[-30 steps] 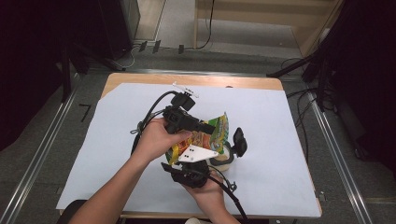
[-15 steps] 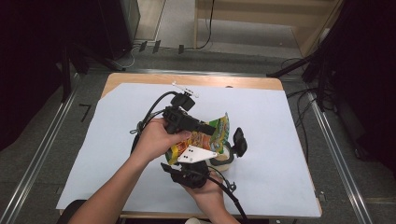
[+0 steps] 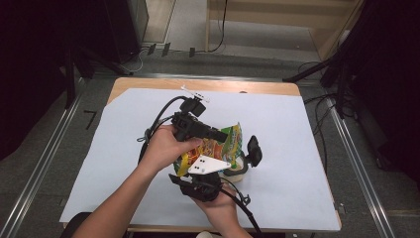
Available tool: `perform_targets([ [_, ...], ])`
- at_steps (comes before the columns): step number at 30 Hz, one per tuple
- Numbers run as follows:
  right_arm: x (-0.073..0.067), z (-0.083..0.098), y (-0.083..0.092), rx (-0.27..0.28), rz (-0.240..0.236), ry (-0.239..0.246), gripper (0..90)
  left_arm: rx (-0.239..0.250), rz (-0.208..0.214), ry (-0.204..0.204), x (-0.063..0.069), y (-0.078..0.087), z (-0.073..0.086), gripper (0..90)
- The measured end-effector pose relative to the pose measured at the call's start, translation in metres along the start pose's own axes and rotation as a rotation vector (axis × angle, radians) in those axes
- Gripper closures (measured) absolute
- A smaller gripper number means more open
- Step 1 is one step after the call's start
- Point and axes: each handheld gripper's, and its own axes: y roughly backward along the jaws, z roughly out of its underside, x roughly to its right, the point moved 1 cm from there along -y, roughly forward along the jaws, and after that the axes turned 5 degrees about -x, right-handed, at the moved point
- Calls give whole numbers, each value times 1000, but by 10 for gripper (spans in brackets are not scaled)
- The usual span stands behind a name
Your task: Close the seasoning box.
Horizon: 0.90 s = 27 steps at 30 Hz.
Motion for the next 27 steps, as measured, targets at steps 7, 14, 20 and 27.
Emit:
perform_targets([
  [7, 1, -1, 0, -6, 0, -5, 715, 3, -8, -3, -1, 0, 0, 789],
  [14, 2, -2, 1, -14, 7, 0, 715, 13, -6, -3, -3, -1, 0, 787],
  [20, 2, -1, 2, -18, 8, -6, 714, 8, 2, 3, -4, -1, -1, 787],
  [27, 3, -1, 1, -24, 8, -7, 715, 8, -2, 4, -6, -3, -1, 788],
])
